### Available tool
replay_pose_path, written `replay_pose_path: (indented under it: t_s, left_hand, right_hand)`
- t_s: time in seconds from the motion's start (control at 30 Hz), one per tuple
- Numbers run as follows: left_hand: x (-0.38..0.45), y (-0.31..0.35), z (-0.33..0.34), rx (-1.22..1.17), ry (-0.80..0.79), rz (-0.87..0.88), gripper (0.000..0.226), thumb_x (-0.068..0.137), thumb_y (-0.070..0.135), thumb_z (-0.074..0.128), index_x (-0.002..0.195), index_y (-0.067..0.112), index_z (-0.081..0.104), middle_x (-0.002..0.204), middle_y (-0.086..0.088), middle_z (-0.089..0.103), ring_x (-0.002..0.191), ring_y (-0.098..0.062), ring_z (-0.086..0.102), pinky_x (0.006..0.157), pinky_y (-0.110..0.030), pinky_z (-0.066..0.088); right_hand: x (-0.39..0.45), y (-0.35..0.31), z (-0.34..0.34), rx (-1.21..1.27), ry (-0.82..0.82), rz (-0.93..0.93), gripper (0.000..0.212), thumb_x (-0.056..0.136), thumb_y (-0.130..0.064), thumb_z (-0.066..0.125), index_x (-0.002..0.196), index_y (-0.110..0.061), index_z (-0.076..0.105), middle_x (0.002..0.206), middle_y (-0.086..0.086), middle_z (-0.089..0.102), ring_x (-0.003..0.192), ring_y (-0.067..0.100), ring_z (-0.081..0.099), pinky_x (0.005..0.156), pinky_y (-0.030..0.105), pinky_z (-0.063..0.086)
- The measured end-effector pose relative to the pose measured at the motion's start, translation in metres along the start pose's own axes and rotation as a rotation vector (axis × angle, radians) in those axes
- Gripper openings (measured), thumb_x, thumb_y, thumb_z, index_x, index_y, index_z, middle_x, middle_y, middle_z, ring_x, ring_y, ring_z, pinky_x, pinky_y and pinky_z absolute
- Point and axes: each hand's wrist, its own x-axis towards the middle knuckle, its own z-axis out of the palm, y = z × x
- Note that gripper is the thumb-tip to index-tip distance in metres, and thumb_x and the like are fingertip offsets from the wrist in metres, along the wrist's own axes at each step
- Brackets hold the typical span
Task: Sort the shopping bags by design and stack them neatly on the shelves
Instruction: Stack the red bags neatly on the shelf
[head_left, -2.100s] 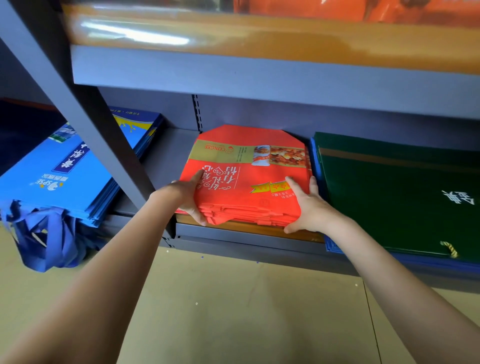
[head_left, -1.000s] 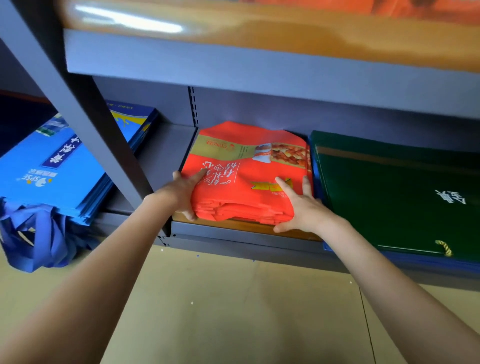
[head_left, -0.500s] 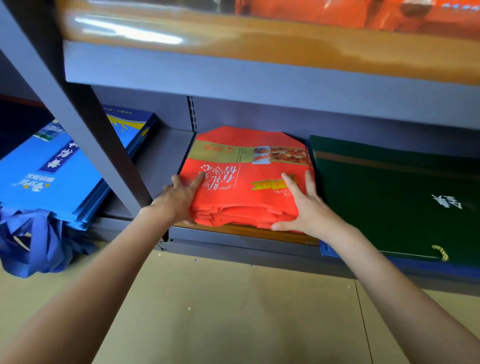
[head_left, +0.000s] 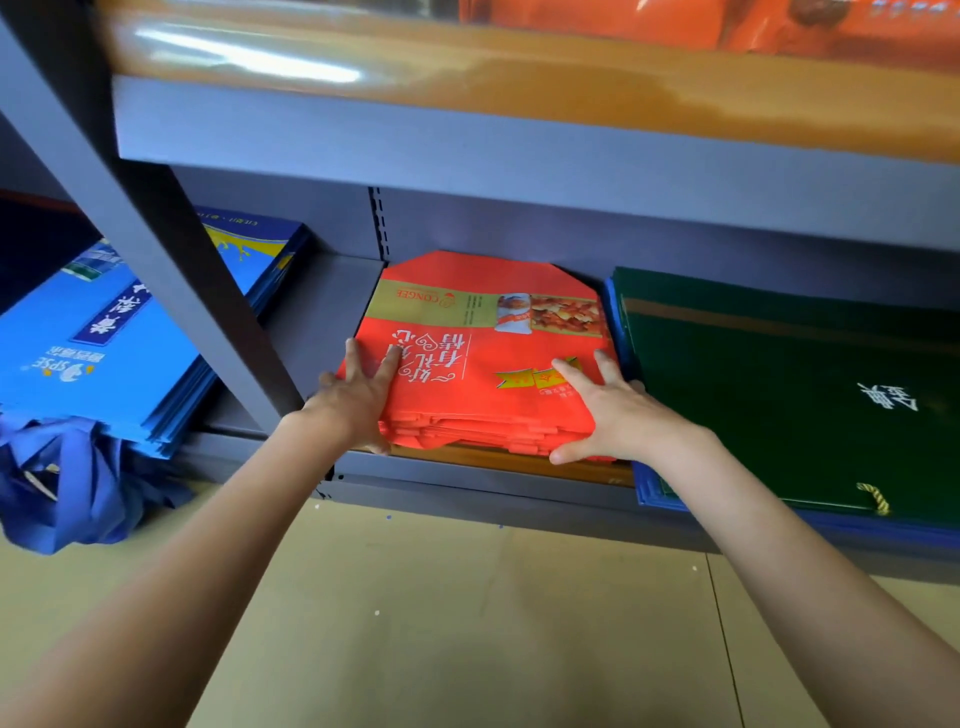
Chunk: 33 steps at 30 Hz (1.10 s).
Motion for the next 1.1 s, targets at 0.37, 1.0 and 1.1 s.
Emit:
replay_pose_path:
  t_s: [0.37, 1.0, 1.1]
  left_hand:
    - [-0.007, 0.001, -0.019, 0.025, -0.016, 0.084, 0.125, 0.069, 0.047, 0.077, 0.142, 0.040, -0.025, 0.150, -0.014, -0.032, 0.141, -0.044, -0.005, 0.110, -0.060, 0.013]
    - [0.003, 0.078, -0.018, 0.050, 0.251, 0.554, 0.094, 0.073, 0.057, 0.067, 0.147, 0.042, 0.012, 0.156, -0.003, 0.010, 0.141, -0.029, 0.011, 0.113, -0.057, 0.008]
    - [0.003, 0.078, -0.019, 0.025, 0.190, 0.561, 0.092, 0.075, 0.054, 0.067, 0.147, 0.043, 0.011, 0.156, -0.002, 0.010, 0.141, -0.028, 0.010, 0.113, -0.057, 0.011]
  right_hand:
    - [-0.022, 0.020, -0.055, 0.005, 0.038, -0.075, 0.076, 0.076, -0.037, 0.075, 0.141, -0.037, 0.035, 0.143, 0.002, 0.039, 0.131, 0.021, 0.036, 0.101, 0.030, 0.031]
    - [-0.028, 0.026, -0.021, 0.179, 0.096, -0.062, 0.079, 0.077, -0.022, 0.075, 0.141, -0.035, 0.031, 0.106, -0.007, 0.060, 0.116, 0.019, 0.045, 0.096, 0.039, 0.038]
    - [-0.027, 0.032, -0.021, 0.096, 0.117, -0.064, 0.076, 0.079, -0.021, 0.073, 0.142, -0.033, 0.031, 0.119, -0.004, 0.057, 0.123, 0.019, 0.040, 0.104, 0.041, 0.032]
